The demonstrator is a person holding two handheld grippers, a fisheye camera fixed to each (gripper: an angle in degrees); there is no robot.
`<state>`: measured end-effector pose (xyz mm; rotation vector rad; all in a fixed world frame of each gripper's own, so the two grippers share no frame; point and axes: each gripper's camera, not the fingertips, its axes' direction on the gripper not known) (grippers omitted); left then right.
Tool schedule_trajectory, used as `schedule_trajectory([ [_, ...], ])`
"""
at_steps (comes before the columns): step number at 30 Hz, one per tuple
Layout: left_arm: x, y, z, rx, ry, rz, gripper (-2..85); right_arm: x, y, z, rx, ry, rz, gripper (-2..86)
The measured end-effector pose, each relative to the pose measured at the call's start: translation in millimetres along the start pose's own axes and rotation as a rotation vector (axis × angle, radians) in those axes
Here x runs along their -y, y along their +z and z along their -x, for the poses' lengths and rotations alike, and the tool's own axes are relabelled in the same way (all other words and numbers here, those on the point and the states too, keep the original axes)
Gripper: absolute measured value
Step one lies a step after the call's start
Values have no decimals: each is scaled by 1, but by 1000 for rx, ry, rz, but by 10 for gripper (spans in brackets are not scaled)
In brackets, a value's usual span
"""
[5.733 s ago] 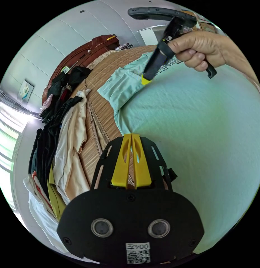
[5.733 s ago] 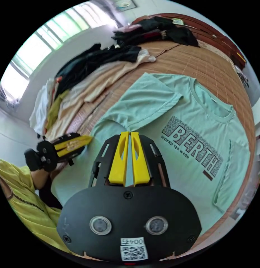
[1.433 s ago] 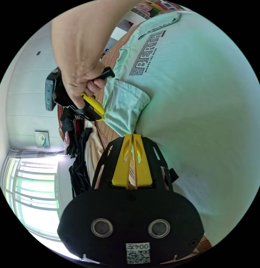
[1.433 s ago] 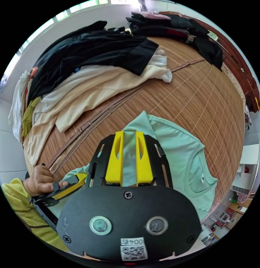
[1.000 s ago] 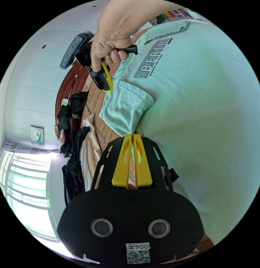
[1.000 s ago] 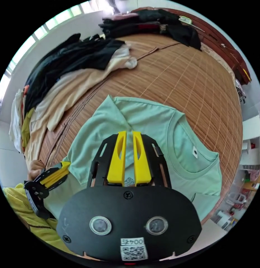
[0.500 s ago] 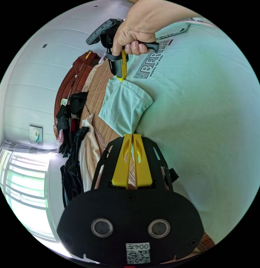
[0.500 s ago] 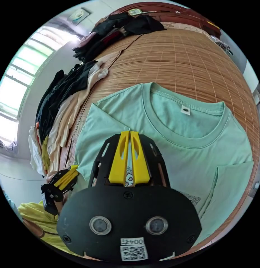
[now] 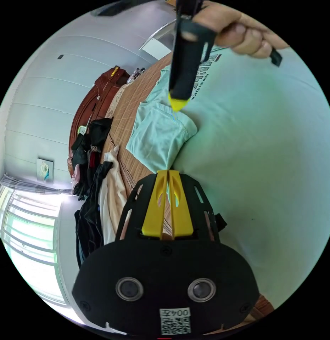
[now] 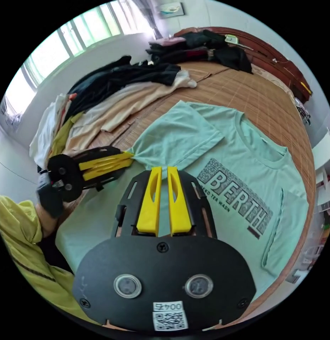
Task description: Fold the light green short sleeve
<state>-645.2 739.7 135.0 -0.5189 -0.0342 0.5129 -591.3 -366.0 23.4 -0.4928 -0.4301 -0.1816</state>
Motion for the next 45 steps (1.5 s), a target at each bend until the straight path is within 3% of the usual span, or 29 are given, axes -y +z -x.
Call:
schedule_trajectory([
  [5,-8,-49,30,-13,-17,-99,49,-111,-43,38,-123,34,137,74],
  [10,-39,-86,54,-96,-14,22,56,-250,-76,79,-206,199,302,73],
  [17,-129,-239,28,-280,-354,97,21,-341,-72,141,-326,230,345,6],
  [22,-142,-269,-55,-300,-407,260,10,-380,-53,182,-432,228,234,-5],
  [34,-124,-299,-104,-88,-455,192,2,-476,-29,231,-479,245,-18,-8],
  [45,-103,-311,-127,-58,-463,189,2,-529,-8,258,-565,147,-14,-8],
])
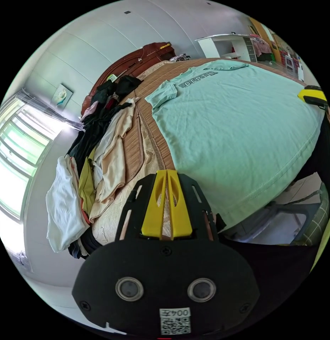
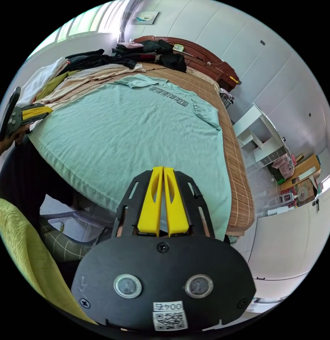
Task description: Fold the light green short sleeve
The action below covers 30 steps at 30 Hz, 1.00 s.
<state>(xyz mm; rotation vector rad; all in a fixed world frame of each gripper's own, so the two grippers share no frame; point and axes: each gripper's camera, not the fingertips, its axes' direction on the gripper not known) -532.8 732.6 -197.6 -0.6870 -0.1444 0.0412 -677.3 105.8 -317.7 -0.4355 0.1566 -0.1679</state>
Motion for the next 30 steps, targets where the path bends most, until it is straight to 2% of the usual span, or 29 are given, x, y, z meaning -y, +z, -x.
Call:
schedule_trajectory([
  [5,3,-7,-31,124,26,-11,2,-29,-2,-12,47,72,-35,-8],
  [10,4,-17,-31,133,-30,0,3,-62,-7,-52,138,209,-51,-6],
  [14,-5,-36,-1,31,-167,13,3,-79,-12,-89,217,274,-31,4],
  [18,-16,-45,16,-109,-198,53,2,-101,-4,-134,322,346,37,17],
  [22,-9,-64,20,-194,-205,46,3,-110,8,-159,270,358,122,-4],
  [27,32,-77,-2,-320,-124,46,5,-85,30,-164,288,265,203,-7],
  [30,70,-58,-48,-358,-21,113,7,-60,45,-164,269,216,243,-8],
])
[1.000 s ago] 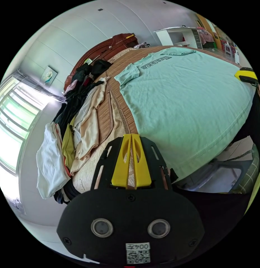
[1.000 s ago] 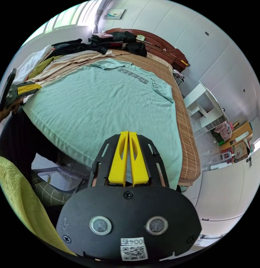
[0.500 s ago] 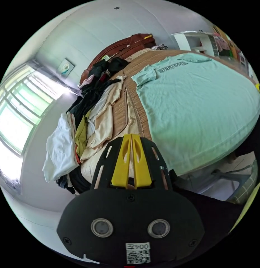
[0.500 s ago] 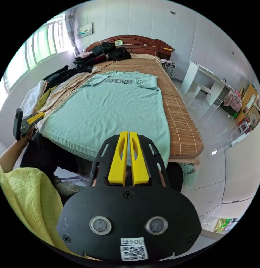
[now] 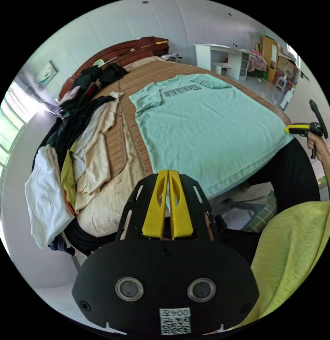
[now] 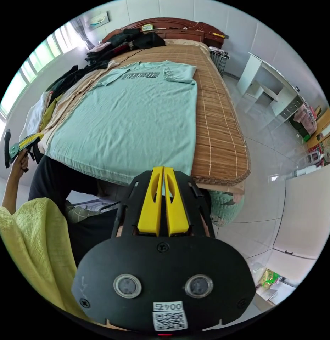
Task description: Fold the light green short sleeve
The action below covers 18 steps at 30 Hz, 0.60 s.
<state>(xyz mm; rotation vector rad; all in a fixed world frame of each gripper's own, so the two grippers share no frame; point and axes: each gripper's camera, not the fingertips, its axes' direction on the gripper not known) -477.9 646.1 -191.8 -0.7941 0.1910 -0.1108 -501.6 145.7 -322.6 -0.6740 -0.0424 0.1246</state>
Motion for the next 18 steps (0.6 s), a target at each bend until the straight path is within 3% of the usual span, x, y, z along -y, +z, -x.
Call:
schedule_trajectory([
  [8,45,54,-60,53,123,169,4,56,11,-4,-33,-74,143,-7],
  [18,67,69,-105,166,227,173,4,107,15,-5,-80,-165,232,-6],
])
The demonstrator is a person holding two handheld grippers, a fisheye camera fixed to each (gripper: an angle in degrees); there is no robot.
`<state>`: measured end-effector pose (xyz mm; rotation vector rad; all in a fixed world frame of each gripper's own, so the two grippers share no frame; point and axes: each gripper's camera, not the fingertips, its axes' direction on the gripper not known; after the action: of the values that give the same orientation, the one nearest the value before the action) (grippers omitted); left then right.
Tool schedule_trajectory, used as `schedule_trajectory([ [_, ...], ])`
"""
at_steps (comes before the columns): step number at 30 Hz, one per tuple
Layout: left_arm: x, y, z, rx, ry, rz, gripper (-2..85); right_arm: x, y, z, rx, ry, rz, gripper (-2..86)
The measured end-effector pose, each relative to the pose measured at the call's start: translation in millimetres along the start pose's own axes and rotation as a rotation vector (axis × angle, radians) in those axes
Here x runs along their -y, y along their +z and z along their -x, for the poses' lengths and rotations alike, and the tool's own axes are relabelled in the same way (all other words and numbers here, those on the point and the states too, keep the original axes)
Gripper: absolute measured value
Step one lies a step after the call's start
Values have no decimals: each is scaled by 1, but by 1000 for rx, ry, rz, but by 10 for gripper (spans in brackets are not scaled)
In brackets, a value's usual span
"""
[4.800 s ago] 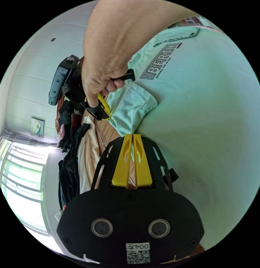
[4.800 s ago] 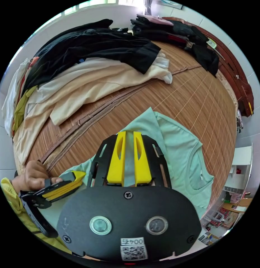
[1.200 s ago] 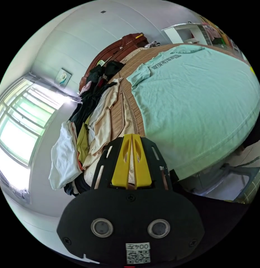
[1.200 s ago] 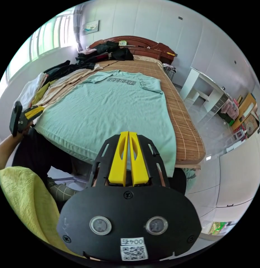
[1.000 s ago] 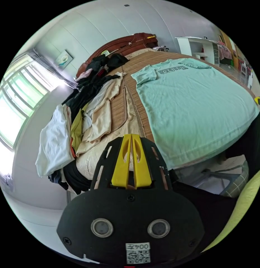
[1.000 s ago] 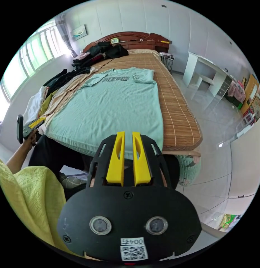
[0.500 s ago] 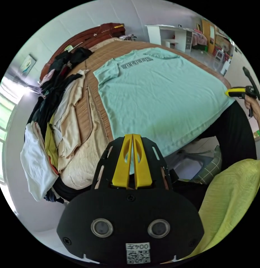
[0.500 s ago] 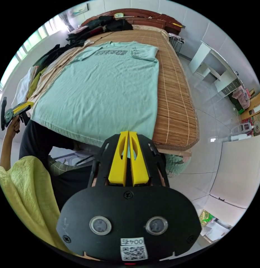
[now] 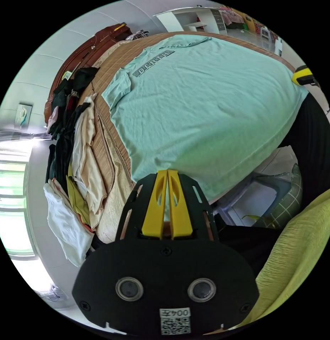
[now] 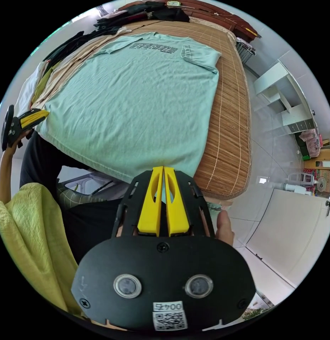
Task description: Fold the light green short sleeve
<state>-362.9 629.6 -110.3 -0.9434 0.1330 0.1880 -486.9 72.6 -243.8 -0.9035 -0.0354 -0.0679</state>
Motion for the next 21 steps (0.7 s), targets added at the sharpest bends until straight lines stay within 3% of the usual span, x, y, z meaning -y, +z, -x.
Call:
schedule_trajectory([
  [9,6,-6,9,-60,-96,-4,4,32,-2,-12,-15,-45,29,-3],
  [13,8,-14,4,-11,-12,-23,6,43,-2,-32,65,-7,35,0],
  [17,5,-20,26,-96,-66,-42,8,54,1,-42,90,0,52,10],
  [21,2,-26,44,-149,-90,-59,9,63,3,-46,165,-42,59,72],
])
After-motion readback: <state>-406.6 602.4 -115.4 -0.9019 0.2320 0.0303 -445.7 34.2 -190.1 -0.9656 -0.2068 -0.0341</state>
